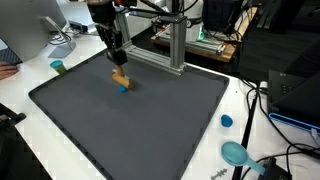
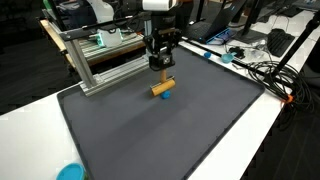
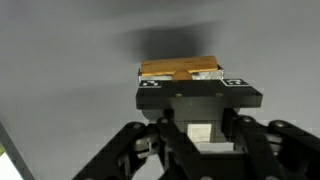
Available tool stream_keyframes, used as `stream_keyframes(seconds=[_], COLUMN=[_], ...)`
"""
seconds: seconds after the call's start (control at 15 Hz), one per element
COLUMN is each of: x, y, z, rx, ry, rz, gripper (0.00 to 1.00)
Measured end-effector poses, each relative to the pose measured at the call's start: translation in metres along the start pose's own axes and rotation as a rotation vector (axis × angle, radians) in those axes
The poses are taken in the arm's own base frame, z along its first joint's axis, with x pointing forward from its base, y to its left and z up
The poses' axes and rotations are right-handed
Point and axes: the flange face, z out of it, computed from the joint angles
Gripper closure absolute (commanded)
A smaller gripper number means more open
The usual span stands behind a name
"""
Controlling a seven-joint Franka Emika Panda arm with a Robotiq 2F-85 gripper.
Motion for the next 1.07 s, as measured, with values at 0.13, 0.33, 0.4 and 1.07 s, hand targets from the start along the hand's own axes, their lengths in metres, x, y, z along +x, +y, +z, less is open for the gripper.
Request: stream_keyframes(seconds=[0.13,0.33,0.4,1.07], x=[0.001,0.003,0.004,-0.001], y=[0.0,0.001,0.001,-0.006], z=[-0.002,-0.009,-0.01,0.001], rx=[0.0,0.002,0.003,-0.008], ry=[0.004,0.027,0.032,0.043], rz=[0.0,0.002,0.002,-0.016], gripper=[0.78,0.78,0.78,0.78])
